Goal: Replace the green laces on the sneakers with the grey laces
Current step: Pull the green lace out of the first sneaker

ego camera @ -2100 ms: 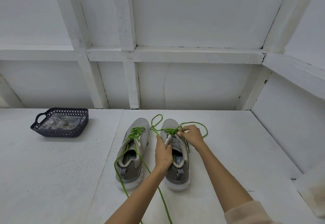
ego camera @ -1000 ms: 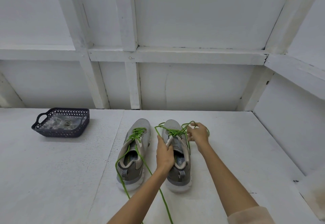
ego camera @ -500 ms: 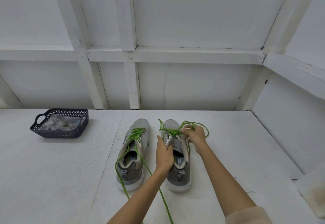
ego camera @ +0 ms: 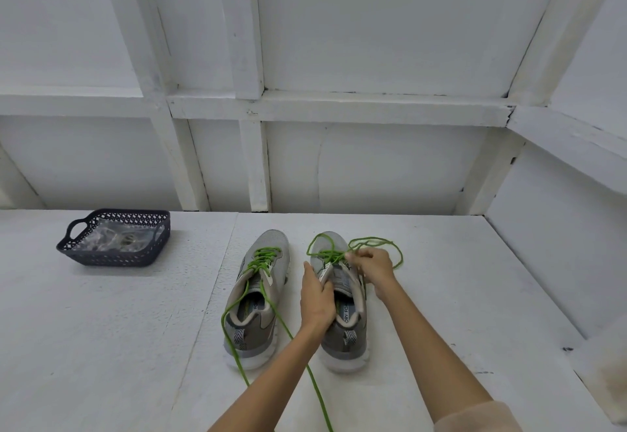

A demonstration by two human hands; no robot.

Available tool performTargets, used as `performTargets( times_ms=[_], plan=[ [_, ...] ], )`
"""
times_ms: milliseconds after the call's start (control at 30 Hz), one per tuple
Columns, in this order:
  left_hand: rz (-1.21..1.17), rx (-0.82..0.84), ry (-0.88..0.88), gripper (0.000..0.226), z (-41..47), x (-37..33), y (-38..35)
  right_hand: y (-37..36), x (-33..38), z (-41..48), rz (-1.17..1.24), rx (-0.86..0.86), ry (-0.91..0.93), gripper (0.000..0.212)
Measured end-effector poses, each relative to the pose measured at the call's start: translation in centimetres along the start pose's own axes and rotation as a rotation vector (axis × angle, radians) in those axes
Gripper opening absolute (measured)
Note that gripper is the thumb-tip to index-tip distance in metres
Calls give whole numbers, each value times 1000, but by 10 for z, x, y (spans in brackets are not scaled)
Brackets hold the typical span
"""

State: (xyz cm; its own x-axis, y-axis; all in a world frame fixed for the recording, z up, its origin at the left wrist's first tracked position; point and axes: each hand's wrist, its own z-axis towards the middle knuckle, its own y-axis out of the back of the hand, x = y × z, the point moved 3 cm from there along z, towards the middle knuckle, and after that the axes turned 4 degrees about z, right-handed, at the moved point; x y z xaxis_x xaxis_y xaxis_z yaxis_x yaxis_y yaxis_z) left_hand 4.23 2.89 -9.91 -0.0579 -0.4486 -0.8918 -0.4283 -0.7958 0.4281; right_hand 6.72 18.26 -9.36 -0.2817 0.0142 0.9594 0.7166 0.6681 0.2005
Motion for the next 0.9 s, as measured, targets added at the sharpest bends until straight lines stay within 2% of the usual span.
performTargets(
  times_ms=[67, 100, 233, 267, 367, 433, 500, 600, 633, 767, 900],
  plan=[
    [8, -3, -2, 64, 1, 0, 0, -2, -5, -1, -77, 63, 6, 23],
    [9, -4, -2, 64, 1, 0, 0, -3, -5, -1, -87, 25, 27, 24],
    [-5, 2, 10, 64, 2, 2, -1, 4, -1, 1, 194, -300, 26, 21],
    [-9, 0, 13, 64, 2, 2, -1, 3, 0, 1, 202, -282, 12, 21],
    [-8, -3, 10, 63, 2, 2, -1, 3, 4, -8, -18, -41, -13, 26],
    [-4, -5, 10, 63, 2, 2, -1, 2, 4, -12, -72, 78, -19, 24],
    [-5, -6, 12, 63, 2, 2, -2, 3, 3, -8, -59, 44, 0, 24],
    [-13, -2, 12, 63, 3, 3, -2, 10, 0, 0, 70, -177, -26, 19],
    [-13, -4, 15, 63, 3, 3, -2, 11, 0, 0, 53, -181, -40, 19],
    [-3, -2, 10, 62, 3, 2, -2, 1, -3, -1, -156, 26, -25, 33],
    [-9, -1, 15, 63, 3, 2, -1, -8, -4, 0, -188, 26, 30, 28]
  ],
)
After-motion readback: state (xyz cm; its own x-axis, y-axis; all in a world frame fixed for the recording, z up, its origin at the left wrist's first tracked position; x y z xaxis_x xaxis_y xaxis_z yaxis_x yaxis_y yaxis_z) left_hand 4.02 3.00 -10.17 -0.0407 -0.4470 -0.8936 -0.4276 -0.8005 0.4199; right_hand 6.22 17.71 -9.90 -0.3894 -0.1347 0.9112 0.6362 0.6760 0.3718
